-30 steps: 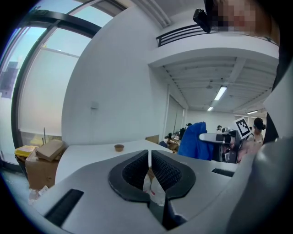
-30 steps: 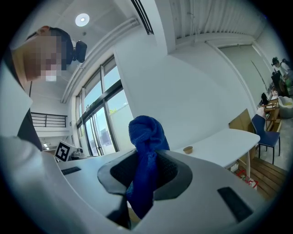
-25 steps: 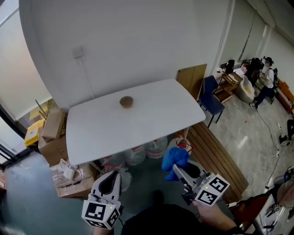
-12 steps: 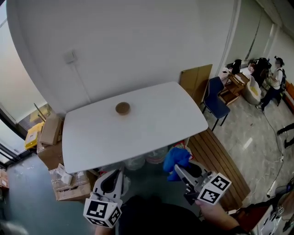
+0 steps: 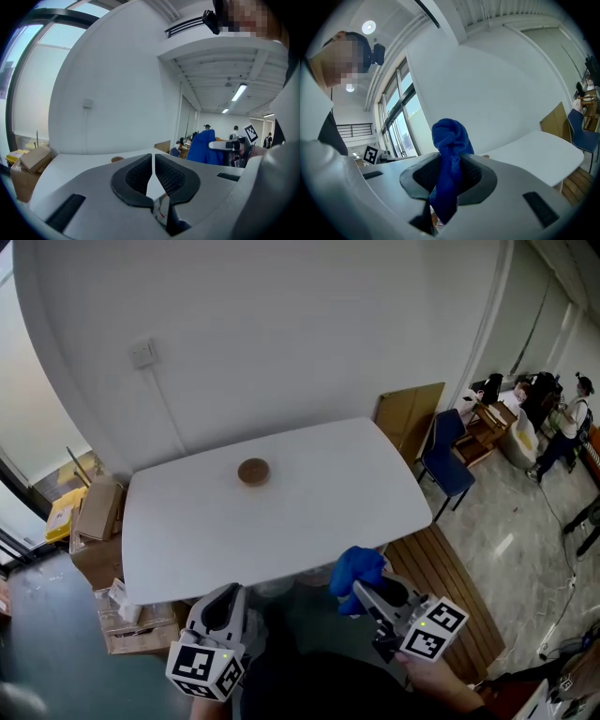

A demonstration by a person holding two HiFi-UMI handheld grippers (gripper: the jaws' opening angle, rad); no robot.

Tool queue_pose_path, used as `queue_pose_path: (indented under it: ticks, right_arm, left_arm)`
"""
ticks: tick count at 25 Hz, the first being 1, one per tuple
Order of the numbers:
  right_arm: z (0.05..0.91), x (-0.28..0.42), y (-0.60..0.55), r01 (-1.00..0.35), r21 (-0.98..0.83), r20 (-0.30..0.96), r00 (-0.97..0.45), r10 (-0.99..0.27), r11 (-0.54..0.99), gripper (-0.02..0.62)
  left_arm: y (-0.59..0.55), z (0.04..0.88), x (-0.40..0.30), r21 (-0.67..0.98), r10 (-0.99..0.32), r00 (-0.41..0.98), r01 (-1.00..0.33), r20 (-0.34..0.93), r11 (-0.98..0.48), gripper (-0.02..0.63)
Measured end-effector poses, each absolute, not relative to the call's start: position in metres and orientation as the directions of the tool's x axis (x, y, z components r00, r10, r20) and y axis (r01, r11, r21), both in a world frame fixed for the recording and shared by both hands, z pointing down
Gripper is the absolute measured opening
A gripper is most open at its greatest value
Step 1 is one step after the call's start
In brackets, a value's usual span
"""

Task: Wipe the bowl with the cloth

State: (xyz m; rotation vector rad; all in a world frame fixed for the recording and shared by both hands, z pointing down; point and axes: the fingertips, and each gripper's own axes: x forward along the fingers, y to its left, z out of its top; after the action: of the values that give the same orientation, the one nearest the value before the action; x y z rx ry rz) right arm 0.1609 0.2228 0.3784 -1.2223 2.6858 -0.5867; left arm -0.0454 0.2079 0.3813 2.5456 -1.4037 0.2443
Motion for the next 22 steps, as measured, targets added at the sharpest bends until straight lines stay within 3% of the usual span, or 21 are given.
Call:
queue_pose_path:
  ticks: [22]
  right_arm:
    - [0.368,0.053,-0.007,-0.7,-0.4,0.085,-0.671,-0.737,0.591,0.076]
  left_arm:
    - [-0.016,0.383,-0.123,0.139,-0.762,0.591,-0.805,0.265,-0.576,0.029]
